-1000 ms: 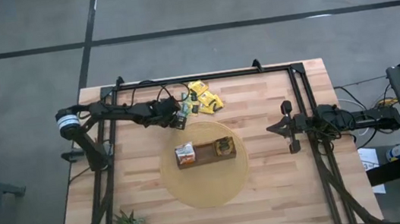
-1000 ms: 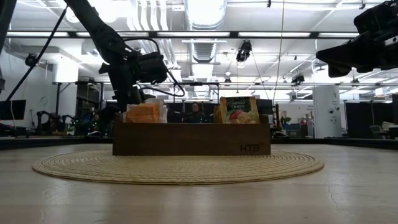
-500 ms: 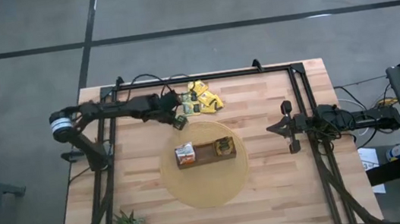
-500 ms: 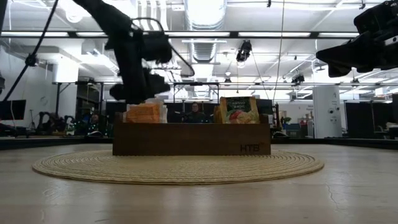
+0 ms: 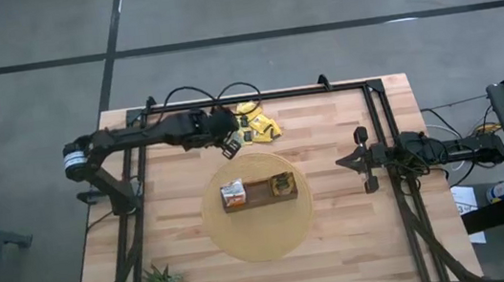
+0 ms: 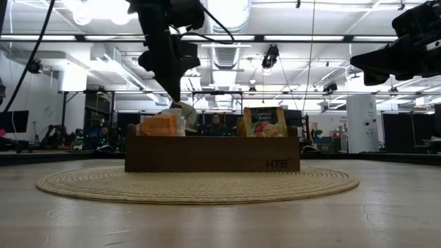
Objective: Pick & Place Tea
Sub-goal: Put the white and orange tea bag into the wooden organizer
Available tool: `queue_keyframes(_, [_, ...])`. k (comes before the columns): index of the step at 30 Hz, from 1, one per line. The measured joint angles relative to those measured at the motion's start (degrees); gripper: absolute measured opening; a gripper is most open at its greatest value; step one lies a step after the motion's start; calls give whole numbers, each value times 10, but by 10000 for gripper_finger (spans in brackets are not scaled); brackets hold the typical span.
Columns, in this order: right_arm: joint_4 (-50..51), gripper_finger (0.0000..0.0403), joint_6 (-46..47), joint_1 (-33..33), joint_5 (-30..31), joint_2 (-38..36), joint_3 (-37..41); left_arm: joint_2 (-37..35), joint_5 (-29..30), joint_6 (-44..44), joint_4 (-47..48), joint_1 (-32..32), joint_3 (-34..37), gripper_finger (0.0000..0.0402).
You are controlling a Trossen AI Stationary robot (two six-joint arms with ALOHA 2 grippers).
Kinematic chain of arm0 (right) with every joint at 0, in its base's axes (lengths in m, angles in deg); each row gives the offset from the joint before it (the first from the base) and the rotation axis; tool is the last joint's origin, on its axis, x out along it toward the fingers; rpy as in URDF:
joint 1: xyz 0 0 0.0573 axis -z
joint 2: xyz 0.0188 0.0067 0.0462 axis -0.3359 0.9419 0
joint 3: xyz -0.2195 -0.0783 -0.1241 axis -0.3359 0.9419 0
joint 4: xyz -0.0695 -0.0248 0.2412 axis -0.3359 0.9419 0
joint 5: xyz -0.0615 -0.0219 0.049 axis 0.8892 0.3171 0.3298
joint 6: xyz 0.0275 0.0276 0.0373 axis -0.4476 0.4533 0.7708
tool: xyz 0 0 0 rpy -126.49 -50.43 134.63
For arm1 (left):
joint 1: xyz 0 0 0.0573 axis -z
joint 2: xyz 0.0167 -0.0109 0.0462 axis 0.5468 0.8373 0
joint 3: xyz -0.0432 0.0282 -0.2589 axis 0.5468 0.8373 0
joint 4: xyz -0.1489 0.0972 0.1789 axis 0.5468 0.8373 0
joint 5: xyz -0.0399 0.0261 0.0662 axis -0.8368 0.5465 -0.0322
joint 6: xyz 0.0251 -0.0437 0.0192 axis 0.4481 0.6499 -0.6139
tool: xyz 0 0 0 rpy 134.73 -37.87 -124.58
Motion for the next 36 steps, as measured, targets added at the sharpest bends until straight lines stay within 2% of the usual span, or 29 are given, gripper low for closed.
queue_keyframes(5, [0,9,0,0,0,0,0,0,-11,-22,5,16,-4,0])
queue_keyframes(11, [0,8,0,0,0,0,0,0,-56,-51,11,34,-9,0])
queue_keyframes(20, [-2,8,-23,0,0,0,0,-1,-66,-71,34,74,-48,0])
queue_keyframes(24, [-36,8,-74,0,0,-1,0,-1,-70,-79,52,93,-70,0])
queue_keyframes(28, [-70,9,-30,0,0,0,0,-1,-77,-85,69,113,-91,0])
queue_keyframes(31, [-130,8,-34,0,0,-1,0,-2,-77,-97,71,128,-105,0])
queue_keyframes(36, [-198,8,16,0,1,-1,0,-2,-78,-118,72,150,-116,0])
